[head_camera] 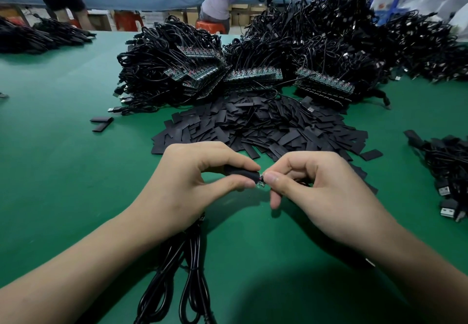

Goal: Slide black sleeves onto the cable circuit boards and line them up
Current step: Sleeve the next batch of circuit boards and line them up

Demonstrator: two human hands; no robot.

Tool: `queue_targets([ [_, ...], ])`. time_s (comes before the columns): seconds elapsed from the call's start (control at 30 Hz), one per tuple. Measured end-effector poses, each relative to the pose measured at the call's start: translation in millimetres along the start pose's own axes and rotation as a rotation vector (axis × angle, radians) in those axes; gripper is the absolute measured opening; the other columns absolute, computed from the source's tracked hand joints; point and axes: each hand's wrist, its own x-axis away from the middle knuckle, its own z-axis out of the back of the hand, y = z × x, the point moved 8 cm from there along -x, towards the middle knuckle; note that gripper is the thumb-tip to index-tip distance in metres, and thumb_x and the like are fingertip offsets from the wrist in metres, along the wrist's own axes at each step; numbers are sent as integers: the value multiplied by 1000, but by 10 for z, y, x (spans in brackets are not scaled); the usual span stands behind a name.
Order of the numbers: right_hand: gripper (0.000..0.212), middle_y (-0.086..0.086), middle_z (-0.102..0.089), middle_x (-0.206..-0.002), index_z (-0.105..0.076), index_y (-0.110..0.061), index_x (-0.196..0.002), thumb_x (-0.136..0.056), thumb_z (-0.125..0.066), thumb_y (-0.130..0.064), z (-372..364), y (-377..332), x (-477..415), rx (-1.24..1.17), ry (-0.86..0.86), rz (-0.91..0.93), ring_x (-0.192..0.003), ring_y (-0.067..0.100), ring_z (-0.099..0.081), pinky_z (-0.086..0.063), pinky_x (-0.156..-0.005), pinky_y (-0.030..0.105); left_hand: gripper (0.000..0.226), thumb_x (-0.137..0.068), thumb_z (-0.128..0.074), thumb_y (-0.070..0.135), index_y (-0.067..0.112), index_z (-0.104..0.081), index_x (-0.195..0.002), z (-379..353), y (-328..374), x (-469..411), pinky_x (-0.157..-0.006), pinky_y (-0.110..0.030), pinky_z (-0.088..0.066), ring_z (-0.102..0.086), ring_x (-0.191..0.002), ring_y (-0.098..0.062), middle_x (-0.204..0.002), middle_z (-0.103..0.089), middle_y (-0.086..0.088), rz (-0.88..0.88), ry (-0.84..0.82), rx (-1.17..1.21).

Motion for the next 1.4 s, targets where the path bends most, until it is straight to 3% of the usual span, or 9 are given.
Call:
queue_targets([
  [0.07,21,-15,-74,-68,-72,-28,-76,-96,-66,-30,-17,-14,20,-8,13,1,-60,2,-65,-44,-63,16,17,-82,-80,24,23,-80,-99,-21,17,4,-81,-18,-54,-72,-86,-5,-90,-75,14,-8,-14,-5],
  [0.2,15,-19,-76,-77,-75,-30,-85,-96,-66,-34,-26,-62,24,-45,24,14,-74,-2,-70,-52,-78,24,18,-81,-80,25,22,-81,-98,-8,-30,4,-80,-18,-55,-73,-84,-6,-88,-76,14,51,12,40],
  [0.33,1,-24,-74,-83,-75,-34,-87,-88,-75,-34,119,-120,50,57,192,99,-87,-7,-69,-50,-81,18,20,-78,-79,29,23,-80,-97,31,-110,14,-78,-14,-55,-75,-78,-4,-86,-77,13,154,84,139],
  [0.43,7,-23,-73,-80,-75,-31,-84,-88,-79,-28,142,-186,103,152,254,177,-84,-4,-69,-48,-77,15,19,-77,-80,29,24,-80,-96,30,-115,26,-75,-11,-54,-75,-74,-4,-84,-77,13,182,104,163],
  [0.67,8,-22,-71,-81,-76,-32,-87,-86,-70,-39,127,-300,178,382,368,266,-82,11,-63,-47,-77,33,21,-76,-78,28,21,-80,-96,-10,-132,35,-76,-14,-56,-75,-75,-6,-85,-78,12,218,82,223],
  [0.83,9,-18,-71,-82,-76,-30,-90,-88,-70,-37,100,-358,215,435,385,328,-81,13,-61,-45,-80,30,19,-77,-78,25,22,-79,-97,-46,-127,39,-78,-17,-57,-76,-78,-8,-88,-78,11,209,54,249],
  [1.1,3,-24,-72,-79,-77,-34,-85,-84,-75,-35,138,-315,172,260,388,237,-85,3,-66,-51,-80,29,32,-76,-84,27,27,-76,-107,-1,-143,17,-83,-20,-56,-75,-83,-8,-91,-78,8,203,129,267],
  [1.2,4,-26,-74,-81,-78,-30,-85,-86,-81,-27,94,-184,122,50,309,130,-85,-6,-69,-50,-79,15,44,-69,-87,33,28,-74,-110,84,-183,44,-87,-30,-58,-72,-79,-15,-89,-73,1,232,279,264],
  [1.4,11,-14,-79,-87,-78,-25,-97,-93,-73,-16,-59,-36,57,-303,95,-26,-91,1,-74,-55,-84,17,54,-74,-85,35,19,-70,-124,135,5,36,-91,-30,-58,-74,-92,-13,-98,-75,5,116,279,37],
])
